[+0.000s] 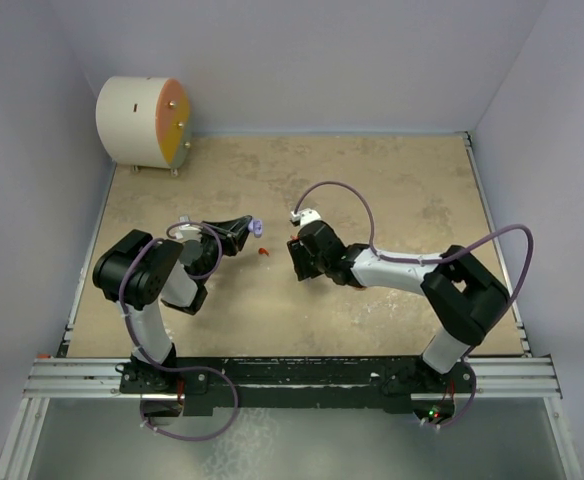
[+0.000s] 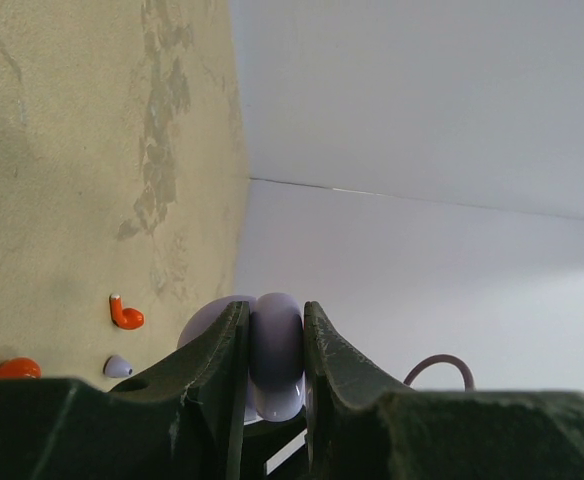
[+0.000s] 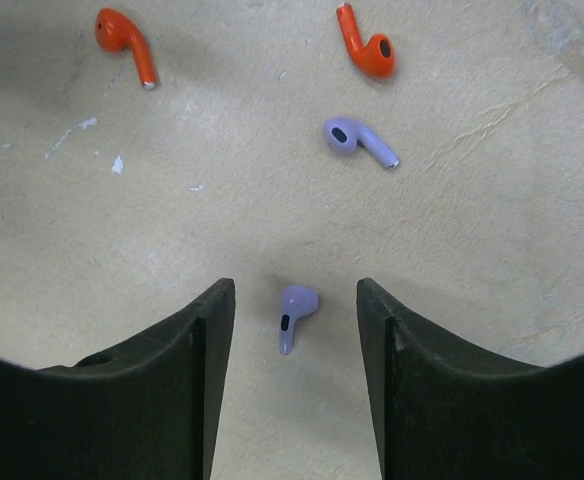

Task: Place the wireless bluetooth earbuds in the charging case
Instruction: Pick up the earbud from the center of the board.

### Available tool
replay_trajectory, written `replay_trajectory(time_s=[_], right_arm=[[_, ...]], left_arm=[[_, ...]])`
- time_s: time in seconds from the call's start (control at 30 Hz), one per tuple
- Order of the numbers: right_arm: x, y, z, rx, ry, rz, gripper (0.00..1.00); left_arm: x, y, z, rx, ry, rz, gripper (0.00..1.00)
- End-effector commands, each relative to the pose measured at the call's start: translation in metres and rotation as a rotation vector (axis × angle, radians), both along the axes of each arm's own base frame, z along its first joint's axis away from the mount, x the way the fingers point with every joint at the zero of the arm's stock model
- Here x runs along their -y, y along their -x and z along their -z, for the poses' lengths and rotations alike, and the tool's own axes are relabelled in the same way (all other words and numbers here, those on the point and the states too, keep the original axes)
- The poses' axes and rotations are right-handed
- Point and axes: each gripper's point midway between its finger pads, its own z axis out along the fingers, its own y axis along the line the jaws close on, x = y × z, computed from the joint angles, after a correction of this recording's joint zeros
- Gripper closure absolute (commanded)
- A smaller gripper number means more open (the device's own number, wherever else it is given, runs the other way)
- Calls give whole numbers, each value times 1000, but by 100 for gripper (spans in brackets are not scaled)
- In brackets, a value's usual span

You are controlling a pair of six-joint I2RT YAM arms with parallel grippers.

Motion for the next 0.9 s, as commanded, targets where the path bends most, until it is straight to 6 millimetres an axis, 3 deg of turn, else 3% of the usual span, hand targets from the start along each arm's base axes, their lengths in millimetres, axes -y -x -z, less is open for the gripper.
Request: replay_trajectory(time_s=[0.0, 0.47, 0.87], right_arm=[[4, 6, 11, -18, 25, 20, 46], [5, 13, 27, -50, 60, 23, 52], [8, 17, 34, -66, 82, 26, 62]], left_arm=[[-3, 5, -53, 201, 76, 2, 100], [-3, 5, -51, 194, 76, 3, 100], [-3, 5, -51, 193, 75, 1, 100]])
